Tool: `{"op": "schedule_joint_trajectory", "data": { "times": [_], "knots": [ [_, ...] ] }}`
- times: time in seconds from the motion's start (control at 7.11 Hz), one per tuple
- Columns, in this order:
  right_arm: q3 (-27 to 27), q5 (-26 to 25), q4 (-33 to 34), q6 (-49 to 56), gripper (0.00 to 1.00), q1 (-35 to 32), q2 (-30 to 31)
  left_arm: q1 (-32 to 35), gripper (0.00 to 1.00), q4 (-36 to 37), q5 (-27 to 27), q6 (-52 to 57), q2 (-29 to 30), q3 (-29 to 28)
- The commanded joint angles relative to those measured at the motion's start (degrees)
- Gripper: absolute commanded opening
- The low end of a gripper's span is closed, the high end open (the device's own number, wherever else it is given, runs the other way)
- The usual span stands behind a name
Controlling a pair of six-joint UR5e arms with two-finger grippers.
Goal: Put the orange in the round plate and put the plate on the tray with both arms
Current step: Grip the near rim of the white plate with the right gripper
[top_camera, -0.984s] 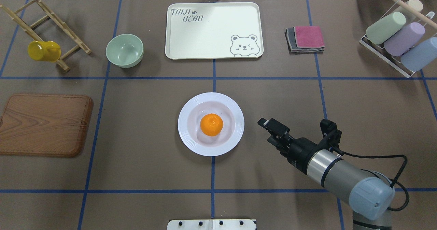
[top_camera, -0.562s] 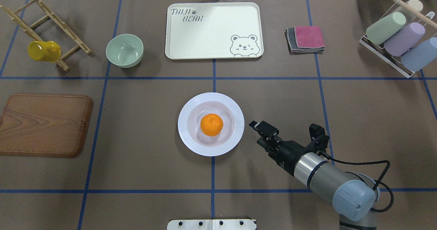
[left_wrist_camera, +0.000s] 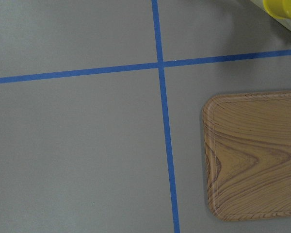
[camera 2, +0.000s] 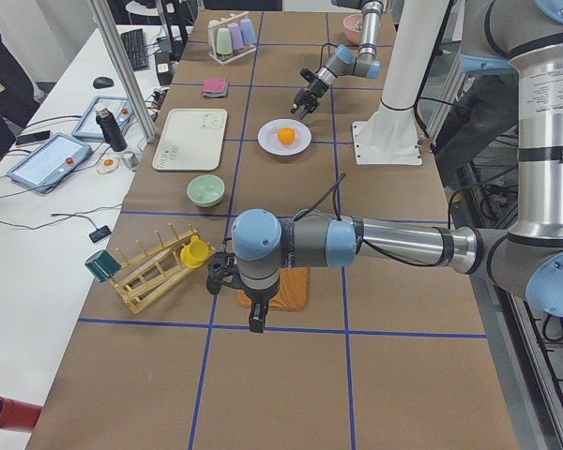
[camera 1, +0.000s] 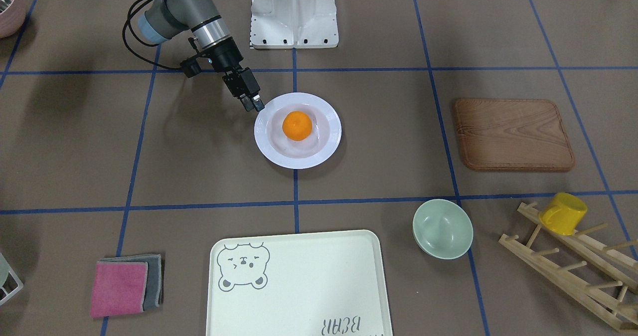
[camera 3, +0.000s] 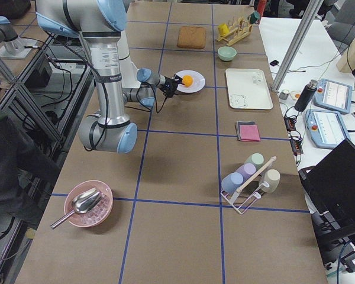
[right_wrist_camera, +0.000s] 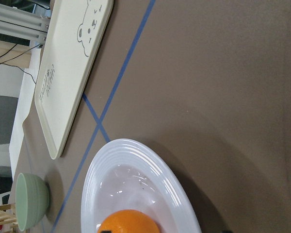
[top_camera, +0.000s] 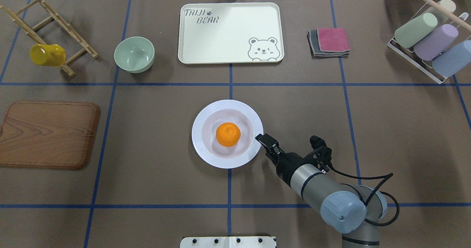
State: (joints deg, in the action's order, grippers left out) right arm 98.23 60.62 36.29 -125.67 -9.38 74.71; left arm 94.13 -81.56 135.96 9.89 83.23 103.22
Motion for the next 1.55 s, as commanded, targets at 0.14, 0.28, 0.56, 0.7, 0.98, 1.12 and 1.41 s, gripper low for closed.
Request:
{"op": "schedule_joint_trajectory", "data": {
  "times": [0.14, 0.28, 0.56, 0.7, 0.98, 1.12, 1.41],
  "knots": [
    [-4.34, -0.24, 0.36, -0.11, 0.65, -0.03, -4.81, 0.00, 0.99, 0.00, 0.00, -0.05, 0.01, -0.21],
    [-4.62, -0.24, 0.27, -0.19, 0.57, -0.03, -5.53, 0.00, 0.99, 0.09, 0.00, -0.05, 0.01, -0.22],
    [-5.76, -0.33, 0.10, -0.37, 0.45, -0.03, -6.06, 0.00, 0.99, 0.09, 0.00, -0.05, 0.01, -0.13],
    [-5.68, -0.68, 0.18, -2.20, 0.13, -0.03, -6.24, 0.00, 0.99, 0.09, 0.00, -0.05, 0.01, 0.13],
    [-5.42, -2.61, -0.17, -2.65, 0.00, -0.20, -6.76, 0.00, 0.99, 0.09, 0.00, -0.14, 0.01, 0.22],
    [-5.33, -5.05, -0.26, -4.57, 0.00, -0.55, -7.55, 0.09, 0.99, 0.09, 0.00, -0.05, -0.08, 0.31],
    [-5.50, -8.40, -3.48, -5.47, 0.00, -0.55, -7.47, 0.09, 0.99, 0.09, 0.09, -0.14, -0.17, 0.40]
  ]
}}
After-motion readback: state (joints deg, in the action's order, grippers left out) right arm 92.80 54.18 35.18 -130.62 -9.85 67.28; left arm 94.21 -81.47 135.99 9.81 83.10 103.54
